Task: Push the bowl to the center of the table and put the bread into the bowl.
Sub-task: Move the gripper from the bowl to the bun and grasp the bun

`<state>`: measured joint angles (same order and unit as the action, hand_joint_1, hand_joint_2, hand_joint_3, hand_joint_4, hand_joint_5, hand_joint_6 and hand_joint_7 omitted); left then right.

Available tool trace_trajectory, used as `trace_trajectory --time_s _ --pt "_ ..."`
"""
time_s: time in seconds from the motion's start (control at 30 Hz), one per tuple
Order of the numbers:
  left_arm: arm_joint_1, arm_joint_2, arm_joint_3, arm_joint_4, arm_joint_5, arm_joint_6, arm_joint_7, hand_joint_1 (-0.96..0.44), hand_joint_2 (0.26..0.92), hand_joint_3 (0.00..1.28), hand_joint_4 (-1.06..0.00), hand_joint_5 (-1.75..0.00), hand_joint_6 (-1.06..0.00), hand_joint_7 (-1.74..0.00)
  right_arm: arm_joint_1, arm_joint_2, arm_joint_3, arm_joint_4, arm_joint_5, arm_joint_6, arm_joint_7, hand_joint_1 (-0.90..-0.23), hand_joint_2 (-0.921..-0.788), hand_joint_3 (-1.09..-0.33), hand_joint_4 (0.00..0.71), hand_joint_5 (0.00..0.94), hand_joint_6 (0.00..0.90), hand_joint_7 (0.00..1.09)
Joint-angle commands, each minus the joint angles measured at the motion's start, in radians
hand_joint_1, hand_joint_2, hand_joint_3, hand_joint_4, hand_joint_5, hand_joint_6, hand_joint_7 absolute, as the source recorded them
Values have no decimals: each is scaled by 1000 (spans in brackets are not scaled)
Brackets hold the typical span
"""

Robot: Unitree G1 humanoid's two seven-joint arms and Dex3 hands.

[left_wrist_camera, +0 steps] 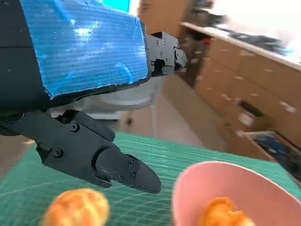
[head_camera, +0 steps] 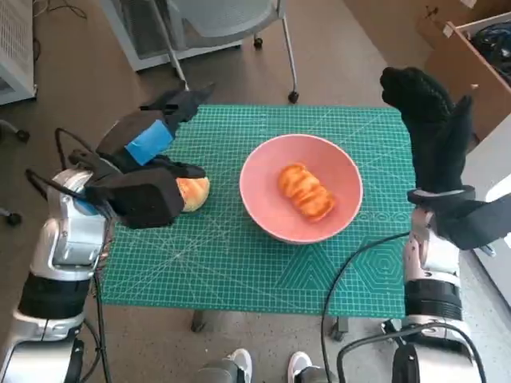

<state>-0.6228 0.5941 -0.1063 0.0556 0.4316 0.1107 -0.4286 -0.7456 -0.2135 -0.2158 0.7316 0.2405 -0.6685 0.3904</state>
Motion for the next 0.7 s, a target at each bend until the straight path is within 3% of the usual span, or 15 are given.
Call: trace_trajectory --time_s 0.03,0.7 --pt "27 1 -3 -37 4 55 -16 -306 780 0 -2 -1 -135 -101 -10 4 1 32 7 9 15 -651 -921 -816 171 0 60 412" --pt "-23 -34 -127 139 48 98 -31 -297 779 1 1 1 -142 -50 -30 -5 -7 65 13 -2 50 -643 -921 -821 170 1 55 423"
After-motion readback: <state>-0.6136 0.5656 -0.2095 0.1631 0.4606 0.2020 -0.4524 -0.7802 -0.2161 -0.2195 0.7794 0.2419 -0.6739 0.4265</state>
